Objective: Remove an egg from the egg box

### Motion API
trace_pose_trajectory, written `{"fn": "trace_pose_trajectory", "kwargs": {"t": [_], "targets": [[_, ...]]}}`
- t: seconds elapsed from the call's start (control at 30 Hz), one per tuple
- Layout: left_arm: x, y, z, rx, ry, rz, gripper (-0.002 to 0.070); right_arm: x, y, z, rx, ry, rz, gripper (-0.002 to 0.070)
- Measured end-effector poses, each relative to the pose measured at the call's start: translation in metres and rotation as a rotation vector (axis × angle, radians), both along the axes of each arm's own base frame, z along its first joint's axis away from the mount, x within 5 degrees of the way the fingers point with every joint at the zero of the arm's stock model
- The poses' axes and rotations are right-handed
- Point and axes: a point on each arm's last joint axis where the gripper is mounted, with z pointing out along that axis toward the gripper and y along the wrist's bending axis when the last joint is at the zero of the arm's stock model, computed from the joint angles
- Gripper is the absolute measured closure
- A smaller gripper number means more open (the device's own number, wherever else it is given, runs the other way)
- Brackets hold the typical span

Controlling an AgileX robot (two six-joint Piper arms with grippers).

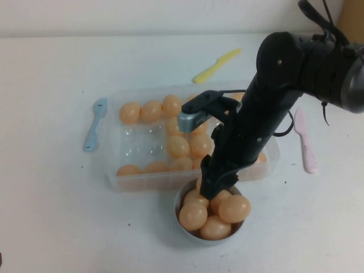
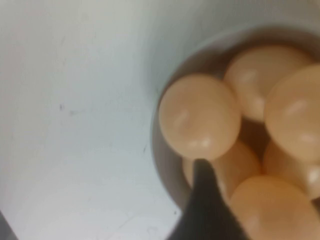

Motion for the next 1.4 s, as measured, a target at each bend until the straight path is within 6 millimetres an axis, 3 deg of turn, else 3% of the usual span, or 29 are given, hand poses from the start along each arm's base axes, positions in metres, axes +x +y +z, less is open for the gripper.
{"fn": "trace_pose_trajectory", "kwargs": {"t": [0.1,0.2,0.27,0.47,0.7,1.07,1.23,1.4], "targets": [[0.000,0.000,0.000,0.000,0.000,0.000,0.0680,0.003,0.002,0.015,0.028,-0.038,-0.015,0.0364],[0.000,0.000,0.000,0.000,0.000,0.000,0.0680,0.000,0.000,0.038,0.065,-0.090,-0.023,0.0572],[0.000,0.000,0.000,0.000,0.000,0.000,0.0680,-0.007,-0.004,0.054,0.087,-0.121,-0.026,0.0636],[0.000,0.000,0.000,0.000,0.000,0.000,0.0680,-0.040,-0.026,0.100,0.153,-0.204,-0.050,0.0687],[0.000,0.000,0.000,0.000,0.000,0.000,0.0680,-0.103,-0.072,0.136,0.317,-0.428,-0.154,0.0691],[0.000,0.000,0.000,0.000,0.000,0.000,0.0680,-0.193,-0.144,0.125,0.589,-0.795,-0.320,0.0691],[0.000,0.000,0.000,0.000,0.000,0.000,0.0680,-0.212,-0.159,0.104,0.619,-0.837,-0.341,0.0691],[0.000,0.000,0.000,0.000,0.000,0.000,0.0680,-0.218,-0.161,0.088,0.582,-0.791,-0.325,0.0692]]}}
